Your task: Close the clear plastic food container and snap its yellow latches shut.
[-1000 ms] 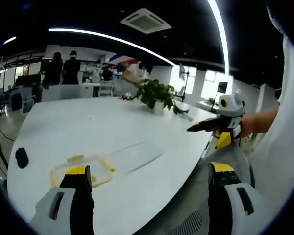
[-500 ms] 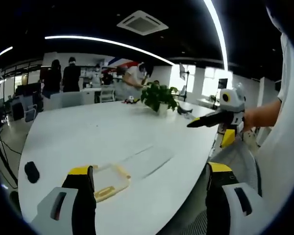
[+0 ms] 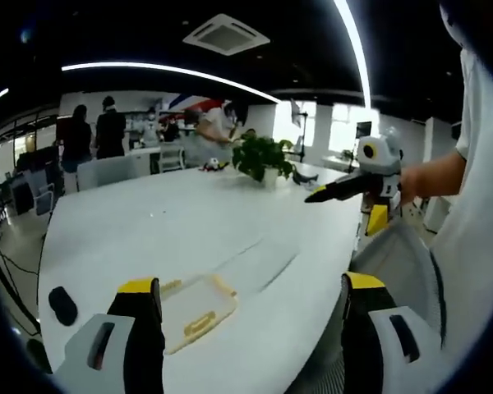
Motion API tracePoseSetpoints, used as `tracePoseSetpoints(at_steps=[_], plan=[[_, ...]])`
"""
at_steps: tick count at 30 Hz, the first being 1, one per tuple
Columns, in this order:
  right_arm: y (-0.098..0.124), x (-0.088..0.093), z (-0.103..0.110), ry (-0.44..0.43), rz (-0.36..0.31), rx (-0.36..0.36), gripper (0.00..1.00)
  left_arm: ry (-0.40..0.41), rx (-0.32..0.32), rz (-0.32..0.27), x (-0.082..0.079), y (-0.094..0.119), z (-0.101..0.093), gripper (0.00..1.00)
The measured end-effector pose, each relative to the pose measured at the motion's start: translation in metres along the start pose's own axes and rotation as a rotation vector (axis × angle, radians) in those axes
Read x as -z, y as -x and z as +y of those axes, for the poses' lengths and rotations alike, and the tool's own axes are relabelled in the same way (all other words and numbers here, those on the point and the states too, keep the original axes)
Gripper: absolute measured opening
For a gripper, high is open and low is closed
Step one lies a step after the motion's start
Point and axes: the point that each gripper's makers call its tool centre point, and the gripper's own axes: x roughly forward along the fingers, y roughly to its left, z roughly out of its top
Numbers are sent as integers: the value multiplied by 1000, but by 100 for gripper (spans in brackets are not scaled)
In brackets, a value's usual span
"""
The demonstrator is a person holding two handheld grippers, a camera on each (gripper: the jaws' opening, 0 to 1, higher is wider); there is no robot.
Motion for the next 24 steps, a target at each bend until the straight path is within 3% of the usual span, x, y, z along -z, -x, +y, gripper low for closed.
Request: tracePoseSetpoints(at_steps=[8, 17, 24], plan=[[-20, -17, -5, 17, -17, -10, 95, -2, 24, 24, 3, -1, 20, 88], [-37, -22, -15, 43, 2, -14, 92, -68, 60, 96, 17, -3, 41, 85], [-53, -19, -16, 92, 58, -42, 86, -109, 83, 131, 22, -5, 57, 85]])
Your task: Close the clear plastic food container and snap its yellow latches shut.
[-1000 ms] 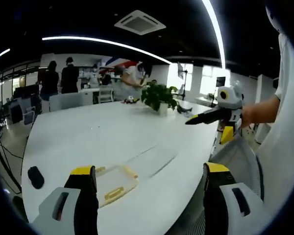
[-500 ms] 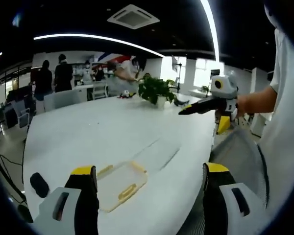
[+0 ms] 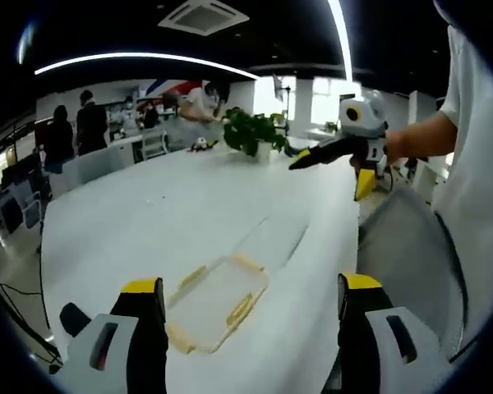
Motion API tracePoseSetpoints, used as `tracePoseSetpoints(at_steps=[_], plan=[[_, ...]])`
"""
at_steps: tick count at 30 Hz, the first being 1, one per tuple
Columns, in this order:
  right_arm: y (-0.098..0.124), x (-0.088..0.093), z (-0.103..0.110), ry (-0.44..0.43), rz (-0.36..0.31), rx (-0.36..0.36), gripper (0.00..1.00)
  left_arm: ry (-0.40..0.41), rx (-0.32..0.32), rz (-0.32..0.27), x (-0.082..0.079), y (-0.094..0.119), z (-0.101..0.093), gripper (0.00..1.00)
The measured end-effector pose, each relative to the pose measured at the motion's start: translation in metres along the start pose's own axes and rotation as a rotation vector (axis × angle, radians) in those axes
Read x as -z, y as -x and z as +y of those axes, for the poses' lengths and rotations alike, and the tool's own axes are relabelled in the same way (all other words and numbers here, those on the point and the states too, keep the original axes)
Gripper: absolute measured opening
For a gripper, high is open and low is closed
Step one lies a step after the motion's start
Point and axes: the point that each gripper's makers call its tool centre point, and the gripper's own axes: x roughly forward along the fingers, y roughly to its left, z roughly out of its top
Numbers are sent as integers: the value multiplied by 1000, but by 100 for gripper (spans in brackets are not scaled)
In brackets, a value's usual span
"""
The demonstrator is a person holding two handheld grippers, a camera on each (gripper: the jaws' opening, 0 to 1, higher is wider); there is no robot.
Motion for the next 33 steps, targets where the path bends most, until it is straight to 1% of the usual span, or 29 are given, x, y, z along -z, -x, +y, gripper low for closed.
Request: tracePoseSetpoints(at_steps=[3, 5, 8, 10, 11, 13, 14, 16, 18, 19, 20, 23, 26, 27, 28, 31, 32, 33], plan=[[-7, 1, 1, 43, 22, -16, 81, -19, 14, 13, 2, 0, 7, 84], [-13, 1, 1, 51, 30, -30, 81, -48, 33, 52, 7, 0, 9, 84], [-20, 2, 0, 85, 45, -44, 77, -78, 55, 71, 11, -1, 13, 83], [-27, 2, -4, 88, 53, -36, 78, -103, 67, 87, 13, -2, 17, 83], [-29, 3, -4, 97, 62, -44, 78, -108, 71, 97, 15, -3, 19, 83], [-34, 2, -5, 115, 70, -52, 76, -141, 78, 127, 20, -4, 24, 83], [-37, 2, -5, 126, 80, -57, 76, -170, 80, 150, 24, -4, 29, 83], [-41, 3, -7, 129, 97, -64, 75, -175, 75, 158, 26, -6, 35, 82], [-46, 6, -9, 134, 108, -70, 74, -186, 80, 149, 26, -8, 41, 81], [-47, 7, -9, 137, 112, -72, 74, -203, 85, 152, 27, -10, 43, 80], [-51, 9, -9, 147, 123, -75, 74, -216, 86, 167, 30, -11, 45, 79], [-57, 11, -8, 160, 138, -91, 74, -260, 108, 197, 38, -14, 52, 76], [-63, 15, -8, 184, 164, -101, 75, -281, 127, 229, 45, -17, 59, 74], [-66, 16, -8, 196, 170, -108, 75, -315, 143, 250, 49, -18, 61, 74], [-67, 18, -9, 204, 179, -110, 75, -330, 145, 261, 51, -18, 62, 73], [-73, 22, -13, 231, 207, -118, 73, -352, 176, 276, 55, -22, 63, 72], [-74, 22, -14, 237, 211, -122, 73, -383, 189, 296, 58, -23, 65, 71], [-76, 23, -14, 244, 217, -125, 72, -388, 193, 304, 60, -24, 65, 70]])
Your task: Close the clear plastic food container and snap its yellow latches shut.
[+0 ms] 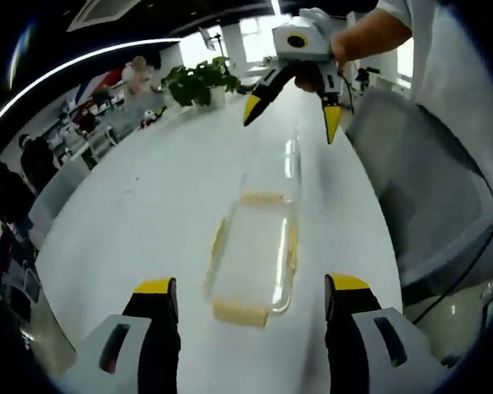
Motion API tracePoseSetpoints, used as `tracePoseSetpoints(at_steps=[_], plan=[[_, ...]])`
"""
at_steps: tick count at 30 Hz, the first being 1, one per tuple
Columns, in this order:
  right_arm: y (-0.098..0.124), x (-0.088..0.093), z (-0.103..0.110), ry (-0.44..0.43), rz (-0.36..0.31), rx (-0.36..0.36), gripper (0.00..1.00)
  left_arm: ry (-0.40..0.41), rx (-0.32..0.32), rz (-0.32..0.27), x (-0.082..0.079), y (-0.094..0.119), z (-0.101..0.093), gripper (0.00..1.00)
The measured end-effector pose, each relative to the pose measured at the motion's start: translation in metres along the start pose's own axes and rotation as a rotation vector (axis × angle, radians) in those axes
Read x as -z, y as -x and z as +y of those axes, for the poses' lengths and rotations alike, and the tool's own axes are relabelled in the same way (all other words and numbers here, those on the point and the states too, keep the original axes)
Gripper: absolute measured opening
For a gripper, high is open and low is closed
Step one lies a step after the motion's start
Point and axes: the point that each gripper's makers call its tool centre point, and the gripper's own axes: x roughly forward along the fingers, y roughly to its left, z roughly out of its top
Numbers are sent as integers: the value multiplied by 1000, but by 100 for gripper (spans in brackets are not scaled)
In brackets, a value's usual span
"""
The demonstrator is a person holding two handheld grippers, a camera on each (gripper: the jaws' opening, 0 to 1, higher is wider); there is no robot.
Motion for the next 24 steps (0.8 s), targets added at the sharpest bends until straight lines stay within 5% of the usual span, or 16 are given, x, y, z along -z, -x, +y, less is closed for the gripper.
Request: tracePoseSetpoints(at_steps=[24], plan=[[-43, 24, -17, 145, 158, -88, 57, -85, 112, 133, 35, -27, 12, 61]])
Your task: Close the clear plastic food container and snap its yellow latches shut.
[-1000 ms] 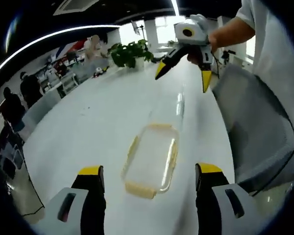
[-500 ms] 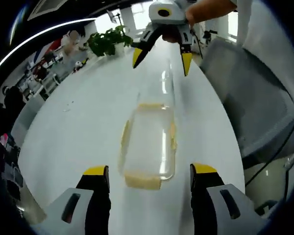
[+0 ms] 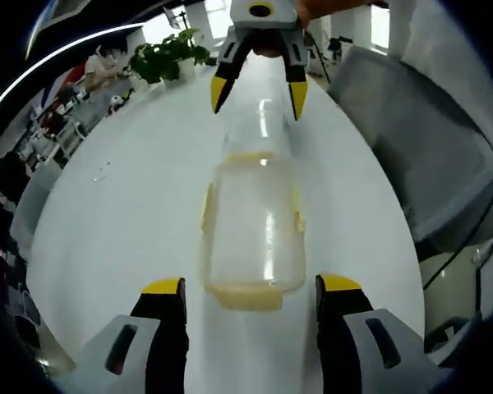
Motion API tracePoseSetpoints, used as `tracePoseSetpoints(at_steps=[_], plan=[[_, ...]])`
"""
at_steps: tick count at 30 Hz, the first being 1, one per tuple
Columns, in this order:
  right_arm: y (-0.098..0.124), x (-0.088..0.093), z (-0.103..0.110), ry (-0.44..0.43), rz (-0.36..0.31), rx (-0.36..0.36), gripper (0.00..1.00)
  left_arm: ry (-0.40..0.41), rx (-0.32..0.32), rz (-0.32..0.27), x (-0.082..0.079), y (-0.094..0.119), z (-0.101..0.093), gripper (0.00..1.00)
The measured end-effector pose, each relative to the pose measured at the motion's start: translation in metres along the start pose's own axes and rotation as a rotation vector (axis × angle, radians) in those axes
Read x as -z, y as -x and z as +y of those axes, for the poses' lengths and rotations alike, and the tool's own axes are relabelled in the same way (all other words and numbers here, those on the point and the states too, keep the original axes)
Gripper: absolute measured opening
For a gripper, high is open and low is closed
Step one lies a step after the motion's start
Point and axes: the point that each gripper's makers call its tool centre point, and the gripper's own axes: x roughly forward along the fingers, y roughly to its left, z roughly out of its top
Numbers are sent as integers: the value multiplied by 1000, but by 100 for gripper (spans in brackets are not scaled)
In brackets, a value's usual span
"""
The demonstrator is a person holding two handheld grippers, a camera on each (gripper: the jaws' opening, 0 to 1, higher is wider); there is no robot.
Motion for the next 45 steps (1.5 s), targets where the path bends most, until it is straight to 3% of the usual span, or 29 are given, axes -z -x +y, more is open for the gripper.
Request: tracePoseSetpoints(at_steps=[2, 9, 18, 22, 33, 45], plan=[[-5, 2, 4, 0, 17, -33, 56, -11, 12, 11, 2, -2, 0, 60], [-14, 8, -3, 32, 61, -47, 48, -11, 47, 39, 7, -8, -4, 56], [-26, 14, 0, 56, 127, -89, 46, -8, 100, 86, 23, -15, -7, 50], [-30, 21, 1, 87, 180, -107, 46, -23, 102, 96, 26, -17, -6, 51], [-40, 24, -4, 109, 206, -124, 41, -27, 118, 109, 30, -21, -2, 41], [-46, 34, -3, 130, 267, -168, 37, -31, 125, 129, 32, -26, -1, 40]])
